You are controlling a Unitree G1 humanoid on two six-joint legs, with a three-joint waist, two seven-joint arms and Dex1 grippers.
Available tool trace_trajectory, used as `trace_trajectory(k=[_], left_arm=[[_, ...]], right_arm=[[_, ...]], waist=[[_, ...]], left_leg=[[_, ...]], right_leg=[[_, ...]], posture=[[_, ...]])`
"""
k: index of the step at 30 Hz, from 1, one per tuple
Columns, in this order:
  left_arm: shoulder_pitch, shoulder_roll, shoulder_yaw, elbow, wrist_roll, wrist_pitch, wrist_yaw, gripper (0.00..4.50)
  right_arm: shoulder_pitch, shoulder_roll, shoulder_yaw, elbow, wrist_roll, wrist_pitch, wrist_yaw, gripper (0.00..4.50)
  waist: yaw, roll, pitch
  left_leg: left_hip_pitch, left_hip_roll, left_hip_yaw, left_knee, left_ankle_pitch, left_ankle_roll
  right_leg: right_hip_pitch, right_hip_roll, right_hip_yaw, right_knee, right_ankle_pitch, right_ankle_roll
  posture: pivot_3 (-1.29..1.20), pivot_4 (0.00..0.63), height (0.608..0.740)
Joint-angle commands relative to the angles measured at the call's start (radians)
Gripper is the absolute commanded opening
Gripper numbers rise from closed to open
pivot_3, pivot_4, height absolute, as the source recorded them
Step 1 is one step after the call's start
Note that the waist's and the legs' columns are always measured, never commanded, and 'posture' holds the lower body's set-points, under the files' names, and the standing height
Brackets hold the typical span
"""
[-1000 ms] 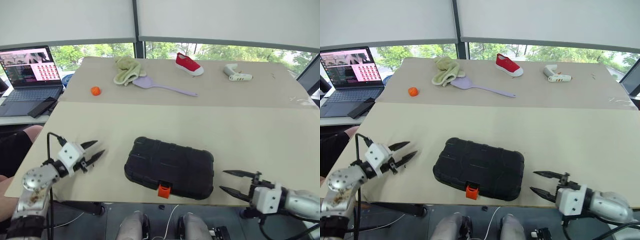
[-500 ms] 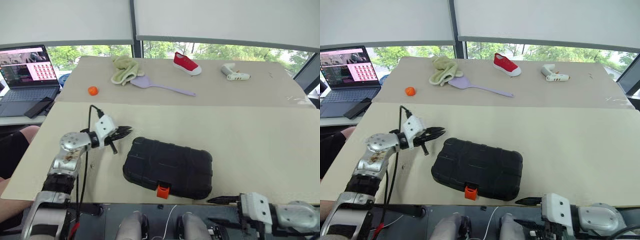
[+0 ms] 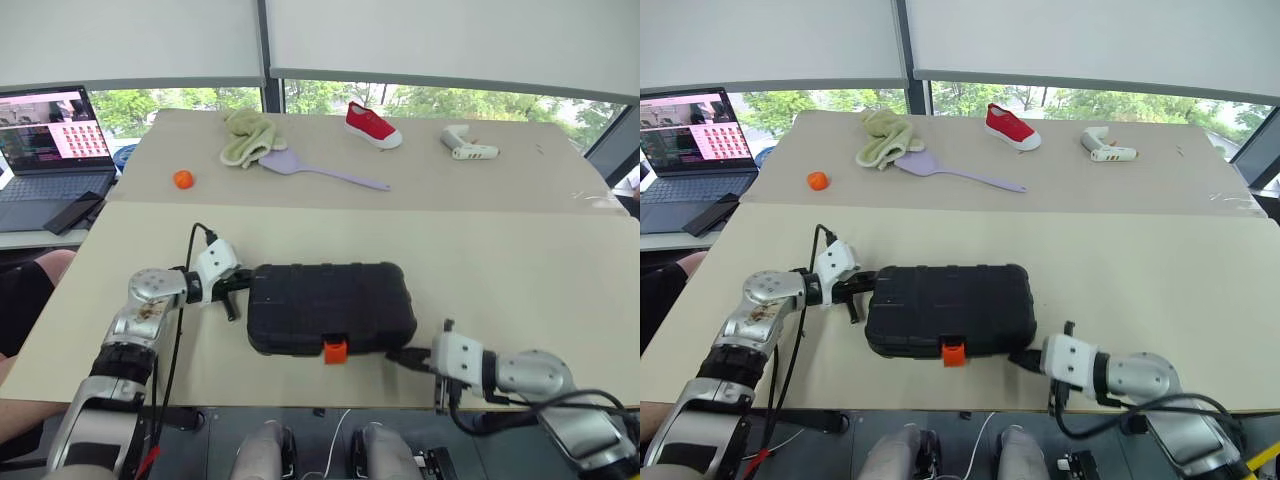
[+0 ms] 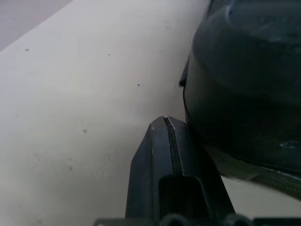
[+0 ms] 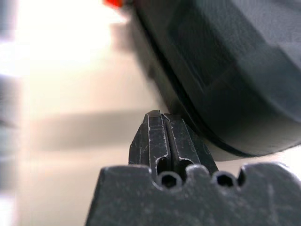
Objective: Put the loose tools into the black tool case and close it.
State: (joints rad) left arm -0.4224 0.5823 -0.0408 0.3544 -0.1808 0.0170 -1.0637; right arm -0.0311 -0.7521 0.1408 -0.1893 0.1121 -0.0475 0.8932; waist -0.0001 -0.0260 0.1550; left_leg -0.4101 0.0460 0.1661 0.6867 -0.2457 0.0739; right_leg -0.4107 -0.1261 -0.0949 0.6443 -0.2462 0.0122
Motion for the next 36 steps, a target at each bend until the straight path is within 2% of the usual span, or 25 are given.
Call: trace_trajectory(k=[1,6,9,12,15,17,21,28,31,36], left_arm=[[0.051,-0.013,0.007,-0.153,-0.041,0.046,0.019,0.0],[0.096,-0.008,0.07,-0.205,-0.021,0.1,0.147,0.0],[0.074,0.026,0.104,-0.189,-0.031,0.096,0.155,0.0],[0.036,0.056,0.122,-0.196,-0.085,0.108,0.09,0.0],[-0.041,0.077,0.09,-0.306,-0.239,0.264,-0.064,0.0],[-0.089,0.07,0.041,-0.361,-0.276,0.343,-0.107,0.0],[-0.139,0.023,-0.104,-0.403,-0.22,0.364,-0.142,0.0],[-0.178,-0.059,-0.347,-0.225,0.047,0.25,-0.095,0.0],[-0.17,-0.075,-0.382,-0.187,0.096,0.246,-0.072,0.0],[-0.153,-0.104,-0.366,-0.198,0.086,0.276,-0.046,0.0]], right_arm=[[-0.083,0.031,-0.036,0.072,-0.011,-0.051,-0.03,0.03],[-0.15,0.047,-0.047,0.181,-0.019,-0.072,-0.027,0.03],[-0.142,0.032,-0.067,0.186,0.003,-0.061,-0.012,0.03],[-0.106,0.016,-0.087,0.155,0.034,-0.039,0.015,0.03],[-0.02,0.007,-0.121,0.051,0.122,0.033,0.047,0.03],[0.028,0.006,-0.134,-0.013,0.162,0.069,0.057,0.03],[0.09,0.009,-0.144,-0.109,0.2,0.132,0.052,0.03],[0.114,0.031,-0.132,-0.213,0.223,0.192,0.035,0.03],[0.094,0.046,-0.109,-0.212,0.206,0.199,0.025,0.03],[0.053,0.072,-0.067,-0.176,0.164,0.194,0.008,0.03]], waist=[[0.005,0.0,0.0],[0.007,0.0,0.0],[0.005,0.0,0.0],[0.006,0.0,0.0],[0.013,0.0,0.0],[0.017,0.0,0.0],[0.008,0.0,0.0],[0.011,0.002,-0.001],[0.012,0.003,-0.004],[0.016,0.005,-0.017]], left_leg=[[0.0,0.0,0.0,0.0,0.0,0.0],[0.0,0.0,0.0,0.0,0.0,0.0],[0.0,0.0,0.0,0.0,0.0,0.0],[0.0,0.0,0.0,0.0,0.0,0.0],[0.0,0.0,0.0,0.0,0.0,0.0],[-0.001,0.0,-0.001,0.0,0.0,0.0],[0.001,-0.001,-0.001,0.003,0.0,0.0],[0.003,0.0,-0.002,0.003,-0.001,0.0],[0.004,0.0,-0.002,0.003,-0.002,0.002],[0.005,0.0,-0.002,0.003,-0.006,0.009]], right_leg=[[0.0,0.0,0.0,0.0,0.0,0.0],[0.0,0.0,-0.001,0.001,0.0,0.0],[0.0,0.0,-0.001,0.001,0.0,0.0],[0.0,0.0,-0.001,0.001,0.0,0.0],[0.001,-0.001,-0.002,0.001,0.0,0.0],[0.001,-0.001,-0.003,0.001,0.0,0.0],[0.005,-0.001,-0.002,0.001,0.0,0.001],[0.005,0.002,0.0,0.0,0.0,0.001],[0.007,0.002,0.0,-0.001,0.0,0.001],[0.007,0.001,0.0,-0.001,0.0,0.001]], posture=[[0.0,0.15,0.74],[0.0,0.15,0.74],[0.0,0.15,0.74],[0.0,0.15,0.74],[0.0,0.15,0.74],[0.0,0.15,0.74],[0.0,0.15,0.74],[0.0,0.15,0.74],[0.0,0.15,0.74],[0.0,0.15,0.74]])
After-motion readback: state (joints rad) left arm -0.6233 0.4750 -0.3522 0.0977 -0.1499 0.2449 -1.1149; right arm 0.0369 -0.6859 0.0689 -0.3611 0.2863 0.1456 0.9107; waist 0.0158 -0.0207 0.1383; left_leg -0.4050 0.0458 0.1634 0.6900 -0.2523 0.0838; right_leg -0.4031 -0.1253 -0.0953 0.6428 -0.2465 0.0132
